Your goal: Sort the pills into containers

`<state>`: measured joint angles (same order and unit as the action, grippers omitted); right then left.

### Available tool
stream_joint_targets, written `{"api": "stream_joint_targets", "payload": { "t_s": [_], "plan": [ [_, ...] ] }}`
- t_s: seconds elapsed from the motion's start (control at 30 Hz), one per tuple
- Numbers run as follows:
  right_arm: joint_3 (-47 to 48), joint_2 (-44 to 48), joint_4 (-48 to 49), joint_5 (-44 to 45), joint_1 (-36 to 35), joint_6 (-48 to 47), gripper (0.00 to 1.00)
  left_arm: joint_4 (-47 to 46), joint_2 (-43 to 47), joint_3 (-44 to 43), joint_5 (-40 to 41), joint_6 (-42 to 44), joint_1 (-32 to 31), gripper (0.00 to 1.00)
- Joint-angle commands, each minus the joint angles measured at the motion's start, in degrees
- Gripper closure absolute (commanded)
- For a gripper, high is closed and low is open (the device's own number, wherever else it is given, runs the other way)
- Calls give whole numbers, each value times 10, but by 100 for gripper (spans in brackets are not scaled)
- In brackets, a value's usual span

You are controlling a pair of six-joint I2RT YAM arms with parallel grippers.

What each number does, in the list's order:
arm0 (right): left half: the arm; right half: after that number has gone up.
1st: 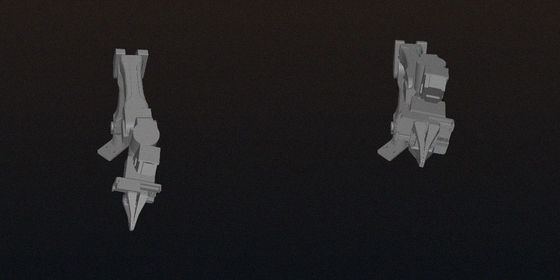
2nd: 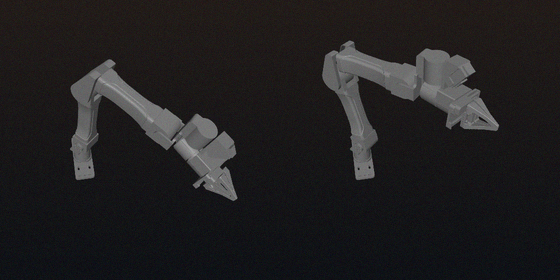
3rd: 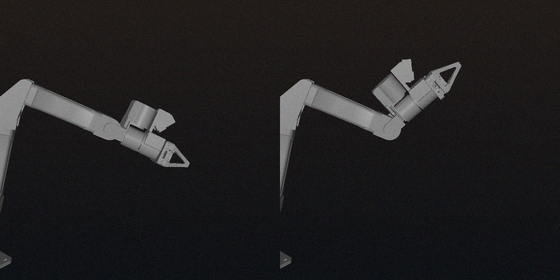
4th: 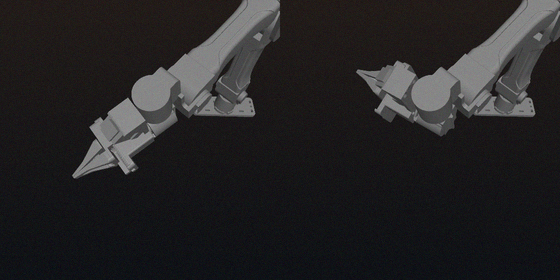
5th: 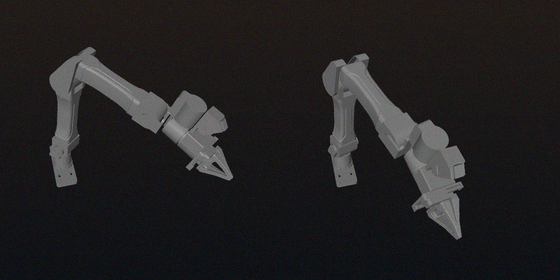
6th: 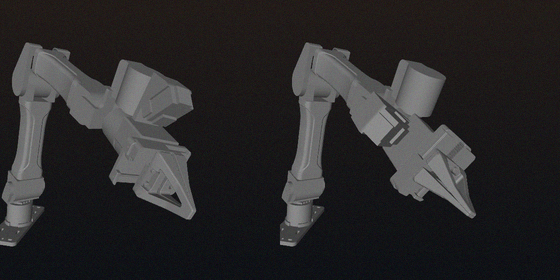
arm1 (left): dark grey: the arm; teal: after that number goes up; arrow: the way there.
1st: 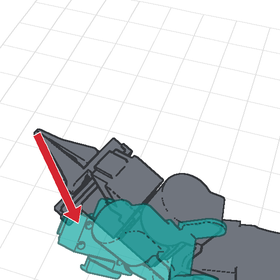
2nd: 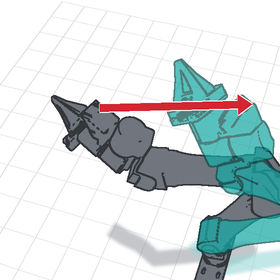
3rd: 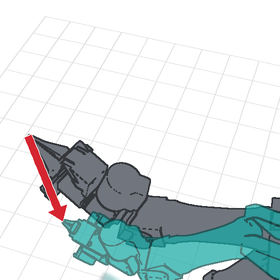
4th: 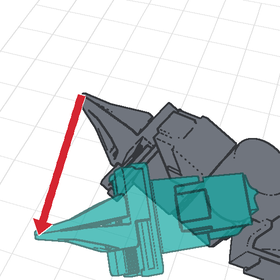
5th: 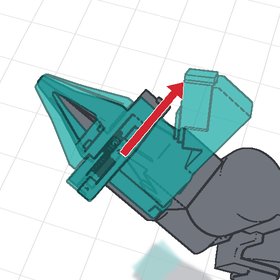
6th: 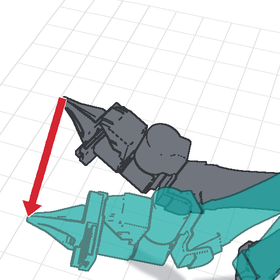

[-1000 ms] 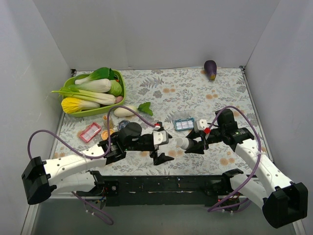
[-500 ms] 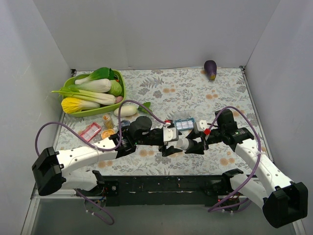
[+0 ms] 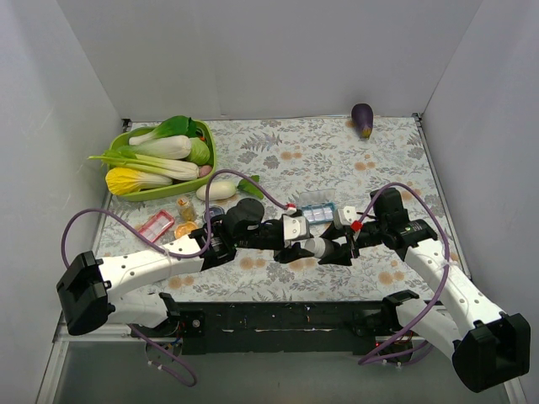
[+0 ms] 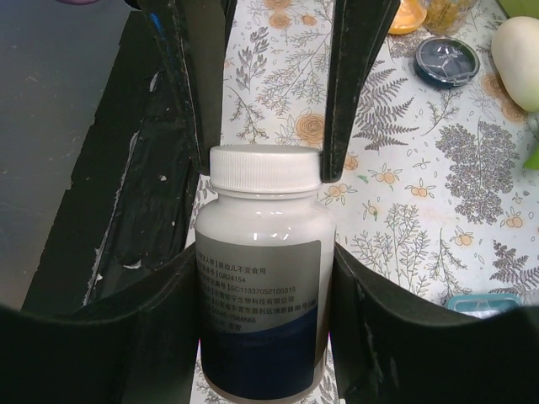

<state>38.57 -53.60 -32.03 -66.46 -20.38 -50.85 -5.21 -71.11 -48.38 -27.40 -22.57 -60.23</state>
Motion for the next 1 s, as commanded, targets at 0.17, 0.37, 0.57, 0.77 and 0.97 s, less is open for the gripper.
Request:
{"api": "stream_joint_targets", "payload": {
  "t_s": [0.17, 0.37, 0.57, 0.77, 0.97],
  "plan": [
    [5, 14, 24, 0, -2, 25, 99, -1, -2, -25, 40, -237, -3, 100],
    [-1, 18, 40, 18, -2, 44, 99, 190, -23, -132, 193, -650, 8, 100],
    [-2, 16, 46, 20, -1, 51, 99, 262, -66, -169, 104, -865, 18, 100],
    [-3, 21, 46, 22, 1, 56, 99, 292, -72, -206, 116, -881, 17, 69],
    [-1, 17, 49, 19, 2, 58, 99, 267, -49, -190, 103, -848, 19, 21]
  ]
}}
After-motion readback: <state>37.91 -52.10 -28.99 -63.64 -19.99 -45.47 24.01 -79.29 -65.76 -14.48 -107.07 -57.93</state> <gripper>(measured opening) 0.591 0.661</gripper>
